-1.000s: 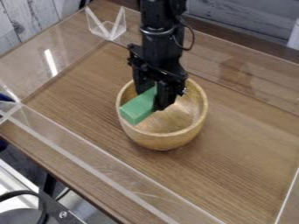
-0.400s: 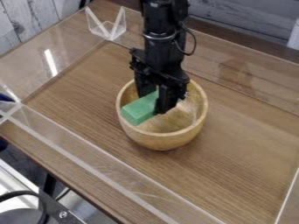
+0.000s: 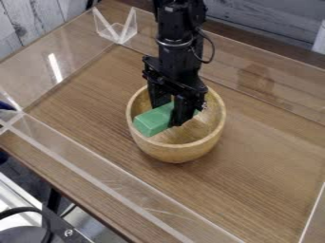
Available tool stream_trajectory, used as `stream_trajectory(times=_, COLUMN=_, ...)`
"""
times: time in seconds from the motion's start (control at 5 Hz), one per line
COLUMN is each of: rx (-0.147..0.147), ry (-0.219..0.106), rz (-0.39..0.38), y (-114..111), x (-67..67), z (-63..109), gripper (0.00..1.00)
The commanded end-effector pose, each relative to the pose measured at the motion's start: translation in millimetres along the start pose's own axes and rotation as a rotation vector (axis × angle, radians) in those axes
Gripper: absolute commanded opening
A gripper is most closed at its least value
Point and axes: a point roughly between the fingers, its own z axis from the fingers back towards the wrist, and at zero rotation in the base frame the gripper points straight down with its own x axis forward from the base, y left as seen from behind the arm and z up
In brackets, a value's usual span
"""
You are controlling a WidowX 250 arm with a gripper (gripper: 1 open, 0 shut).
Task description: Put the green block in the brown bowl
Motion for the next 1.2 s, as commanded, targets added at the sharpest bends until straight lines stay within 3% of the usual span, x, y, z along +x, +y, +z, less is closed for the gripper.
stream_trajectory(times=0.0, rx=0.003, ry=-0.038, rz=0.006, y=1, x=4.9, z=15.5, gripper=1.00)
stream_trajectory(times=1.0, rx=-0.003, ry=-0.088, rz=0.030, y=5, x=3.5, z=50.2, gripper=1.00)
